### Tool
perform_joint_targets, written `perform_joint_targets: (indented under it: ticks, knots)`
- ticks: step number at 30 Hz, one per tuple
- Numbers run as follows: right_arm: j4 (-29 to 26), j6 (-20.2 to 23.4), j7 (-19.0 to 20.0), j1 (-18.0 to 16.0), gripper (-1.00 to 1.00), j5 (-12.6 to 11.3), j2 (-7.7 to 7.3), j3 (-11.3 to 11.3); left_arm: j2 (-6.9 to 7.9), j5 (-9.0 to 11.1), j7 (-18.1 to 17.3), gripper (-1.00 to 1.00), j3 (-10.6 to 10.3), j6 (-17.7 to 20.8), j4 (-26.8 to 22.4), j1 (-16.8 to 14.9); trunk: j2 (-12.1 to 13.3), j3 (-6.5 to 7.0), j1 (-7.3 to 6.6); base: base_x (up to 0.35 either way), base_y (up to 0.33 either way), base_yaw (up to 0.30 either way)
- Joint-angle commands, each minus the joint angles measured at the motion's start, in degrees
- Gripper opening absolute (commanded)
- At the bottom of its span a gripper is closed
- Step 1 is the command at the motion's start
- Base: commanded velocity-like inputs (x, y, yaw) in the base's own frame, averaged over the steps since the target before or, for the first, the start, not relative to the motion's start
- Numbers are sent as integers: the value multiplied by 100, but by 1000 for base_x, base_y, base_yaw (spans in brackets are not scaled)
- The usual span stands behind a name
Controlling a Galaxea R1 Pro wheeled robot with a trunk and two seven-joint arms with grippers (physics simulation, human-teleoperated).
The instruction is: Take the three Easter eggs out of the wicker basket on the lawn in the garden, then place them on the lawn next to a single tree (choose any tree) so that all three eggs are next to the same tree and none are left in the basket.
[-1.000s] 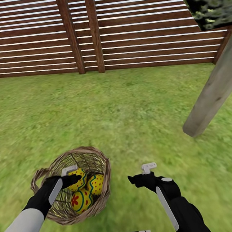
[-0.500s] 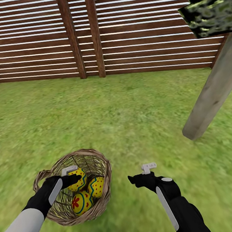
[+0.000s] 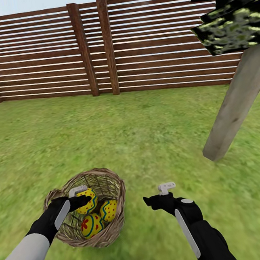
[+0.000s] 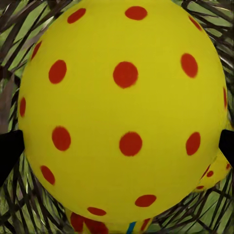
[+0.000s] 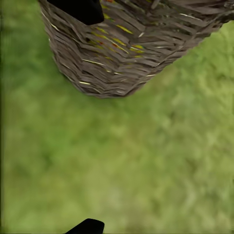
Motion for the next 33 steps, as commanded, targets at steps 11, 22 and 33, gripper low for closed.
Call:
perform_joint_targets:
  ticks: [11,22,33]
  knots:
    - [-9,29,11,-2,100,-7,2,-4,4,4,-3,-100,-23,19,-6,-2,13,240,-30,-43,0,0]
    - [-11,29,13,-1,100,-7,2,-2,-16,4,-3,-100,-23,209,-6,-11,28,483,-59,-100,0,0]
    - [-18,37,13,-2,100,-7,2,-4,-69,11,8,-100,-23,1023,-226,-19,42,727,-87,-21,0,0]
